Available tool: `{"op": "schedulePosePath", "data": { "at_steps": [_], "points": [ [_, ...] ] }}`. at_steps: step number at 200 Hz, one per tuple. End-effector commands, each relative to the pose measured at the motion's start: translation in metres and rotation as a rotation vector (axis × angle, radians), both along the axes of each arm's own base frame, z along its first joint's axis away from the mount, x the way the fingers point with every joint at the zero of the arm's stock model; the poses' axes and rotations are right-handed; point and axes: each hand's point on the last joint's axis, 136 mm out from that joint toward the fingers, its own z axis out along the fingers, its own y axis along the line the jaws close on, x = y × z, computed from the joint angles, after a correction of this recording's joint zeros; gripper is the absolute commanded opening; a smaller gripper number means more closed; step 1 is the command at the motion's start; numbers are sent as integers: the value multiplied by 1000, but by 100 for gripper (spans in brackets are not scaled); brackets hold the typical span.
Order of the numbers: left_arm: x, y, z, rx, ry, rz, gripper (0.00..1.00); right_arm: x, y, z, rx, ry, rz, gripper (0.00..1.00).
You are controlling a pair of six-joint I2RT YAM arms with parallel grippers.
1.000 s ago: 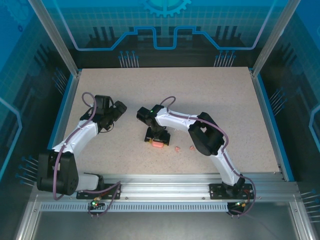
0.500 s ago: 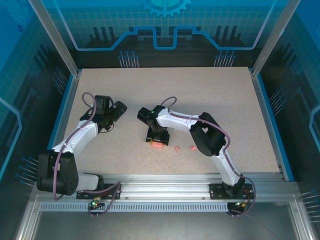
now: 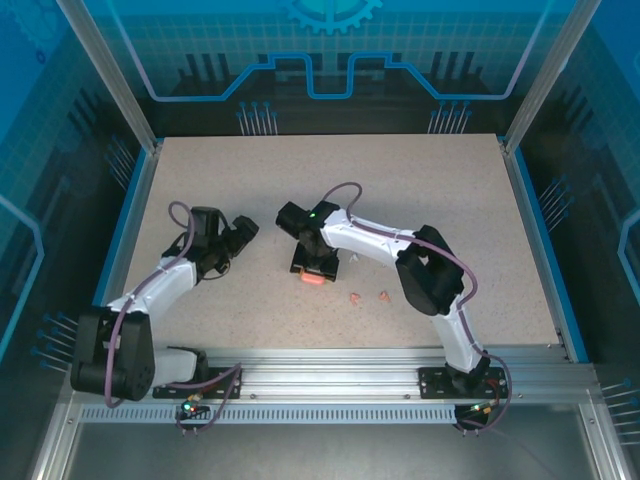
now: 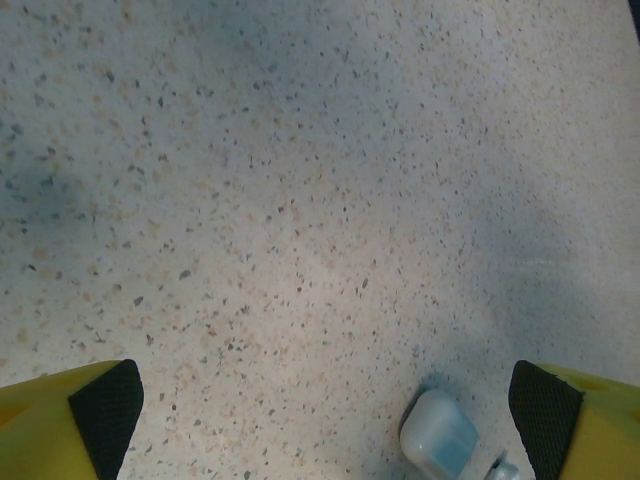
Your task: Insert the wireless bluetooth earbuds into the charging case
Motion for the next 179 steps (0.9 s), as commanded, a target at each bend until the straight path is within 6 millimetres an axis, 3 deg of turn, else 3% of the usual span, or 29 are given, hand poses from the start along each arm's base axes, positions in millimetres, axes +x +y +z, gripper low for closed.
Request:
{"op": "schedulePosePath", "data": {
  "at_steps": [1,47,114,148,179],
  "points": [
    [5,-9,23,-80,-161,-19,99,25,-15,27,20,-61,-37,63],
    [-1,-34,40,-134,-356,-105,99,63,-37,41,61,-114,-104,64],
    [-1,-106,44,-125,-491,-323,99,105,-42,49,169,-131,-191,64],
    [6,-121,41,-137,-527,-340,99,119,-38,55,226,-132,-225,64],
    [12,-119,39,-134,-507,-256,99,126,-31,60,253,-136,-232,64]
  ]
}}
